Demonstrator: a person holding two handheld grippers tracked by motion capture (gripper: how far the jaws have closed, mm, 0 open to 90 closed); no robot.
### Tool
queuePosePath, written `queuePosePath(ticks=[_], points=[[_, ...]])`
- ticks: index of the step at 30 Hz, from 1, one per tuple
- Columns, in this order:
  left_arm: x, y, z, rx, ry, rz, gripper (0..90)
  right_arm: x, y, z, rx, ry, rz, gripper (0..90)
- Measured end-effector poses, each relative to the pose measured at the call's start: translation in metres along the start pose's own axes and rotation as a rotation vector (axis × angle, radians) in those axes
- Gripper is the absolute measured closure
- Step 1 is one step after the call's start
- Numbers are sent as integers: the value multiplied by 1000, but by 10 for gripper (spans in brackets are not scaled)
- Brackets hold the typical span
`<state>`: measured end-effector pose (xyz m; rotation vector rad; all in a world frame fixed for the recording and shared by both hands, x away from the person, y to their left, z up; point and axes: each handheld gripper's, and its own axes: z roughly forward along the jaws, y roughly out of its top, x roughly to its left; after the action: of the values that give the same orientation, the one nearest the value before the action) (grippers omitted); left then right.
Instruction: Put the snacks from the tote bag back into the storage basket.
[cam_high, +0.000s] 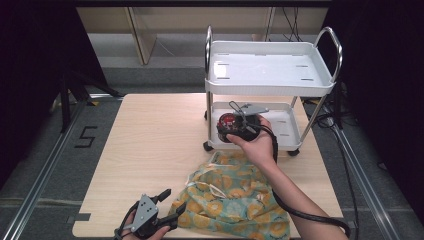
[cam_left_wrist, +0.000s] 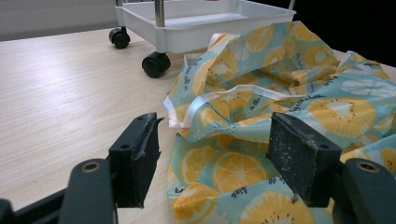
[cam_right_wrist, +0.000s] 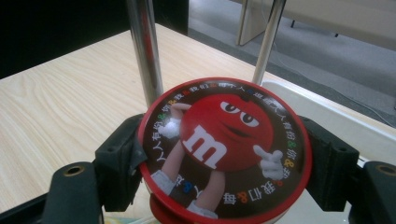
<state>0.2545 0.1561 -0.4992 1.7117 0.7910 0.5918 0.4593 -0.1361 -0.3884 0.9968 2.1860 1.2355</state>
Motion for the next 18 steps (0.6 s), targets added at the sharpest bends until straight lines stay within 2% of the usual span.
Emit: queuePosePath(ticks=[1, 4, 5, 6, 8, 9, 11, 12, 13, 14, 16, 17, 18], points=[[1, 0, 0, 2, 0, 10, 332, 1, 0, 0, -1, 2, 10, 268], [0, 0, 0, 1, 1, 1, 333, -1, 0, 3, -2, 2, 3, 268], [-1, 0, 0, 1, 4, -16, 332, -1, 0, 3, -5, 13, 6, 267], [-1, 0, -1, 3, 5, -12, 332, -1, 0, 4, -6, 18, 11, 268], [-1, 0, -1, 2, 5, -14, 332, -1, 0, 4, 4, 2, 2, 268], [-3, -1, -2, 14, 16, -39, 333, -2, 0, 4, 2, -2, 2, 268], [-2, 0, -2, 13, 14, -35, 333, -2, 0, 4, -7, -3, 7, 268], [-1, 0, 0, -1, 3, -13, 332, -2, 0, 5, -7, -4, 3, 268], [-1, 0, -1, 2, 5, -14, 333, -2, 0, 5, -4, -9, 4, 268], [-3, 0, -2, 14, 15, -36, 333, -2, 0, 6, -4, -5, 4, 268], [-2, 0, -2, 12, 14, -33, 333, -2, 1, 7, 0, -10, 13, 268], [-2, -1, -2, 13, 14, -35, 332, -4, 1, 9, -13, -16, -19, 268], [-2, -1, -2, 12, 13, -35, 333, -4, 2, 8, -3, -14, -4, 267]])
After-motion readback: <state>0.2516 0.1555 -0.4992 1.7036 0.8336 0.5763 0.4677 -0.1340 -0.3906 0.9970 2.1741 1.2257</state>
